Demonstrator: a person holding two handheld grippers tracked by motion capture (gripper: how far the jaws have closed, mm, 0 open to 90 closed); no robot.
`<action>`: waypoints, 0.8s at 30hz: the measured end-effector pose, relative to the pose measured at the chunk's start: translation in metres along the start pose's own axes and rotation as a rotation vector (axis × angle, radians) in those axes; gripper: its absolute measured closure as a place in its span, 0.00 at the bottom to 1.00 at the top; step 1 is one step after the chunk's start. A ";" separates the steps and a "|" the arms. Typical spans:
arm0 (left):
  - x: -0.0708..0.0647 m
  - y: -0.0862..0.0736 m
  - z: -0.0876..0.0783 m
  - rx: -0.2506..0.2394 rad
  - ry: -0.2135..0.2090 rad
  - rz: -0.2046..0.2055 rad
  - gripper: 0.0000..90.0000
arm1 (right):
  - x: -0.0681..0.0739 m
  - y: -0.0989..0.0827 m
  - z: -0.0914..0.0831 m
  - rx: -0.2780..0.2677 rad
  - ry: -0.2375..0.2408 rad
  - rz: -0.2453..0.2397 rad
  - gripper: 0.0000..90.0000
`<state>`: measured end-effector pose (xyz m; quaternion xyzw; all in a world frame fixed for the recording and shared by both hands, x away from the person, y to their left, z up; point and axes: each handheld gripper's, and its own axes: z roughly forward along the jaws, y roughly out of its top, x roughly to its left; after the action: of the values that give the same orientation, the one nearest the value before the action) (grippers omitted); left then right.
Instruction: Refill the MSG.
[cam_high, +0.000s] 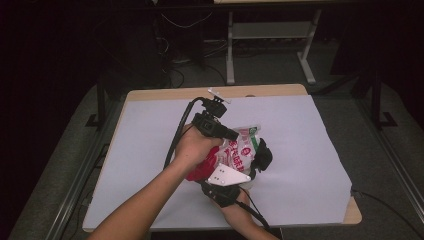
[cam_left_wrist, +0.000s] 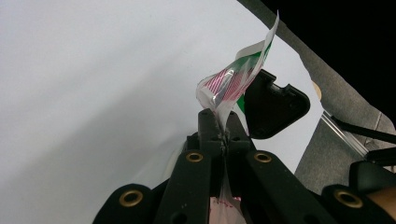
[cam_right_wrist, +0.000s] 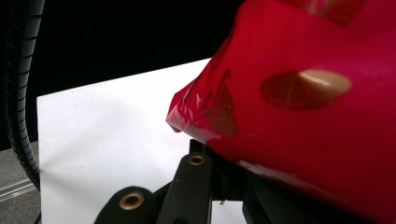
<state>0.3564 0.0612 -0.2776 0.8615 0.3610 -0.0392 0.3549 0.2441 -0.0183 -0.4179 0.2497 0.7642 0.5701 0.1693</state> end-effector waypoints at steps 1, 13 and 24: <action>0.000 0.000 0.000 0.000 0.000 0.000 1.00 | 0.000 0.000 0.000 0.000 0.000 0.000 1.00; 0.003 -0.002 -0.001 -0.002 -0.004 -0.005 1.00 | 0.001 0.000 0.001 0.000 0.003 -0.001 1.00; 0.001 -0.002 -0.001 -0.005 -0.006 -0.007 1.00 | 0.001 0.000 0.001 -0.001 0.002 -0.001 1.00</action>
<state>0.3558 0.0636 -0.2787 0.8591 0.3632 -0.0422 0.3581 0.2435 -0.0167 -0.4177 0.2486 0.7641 0.5708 0.1689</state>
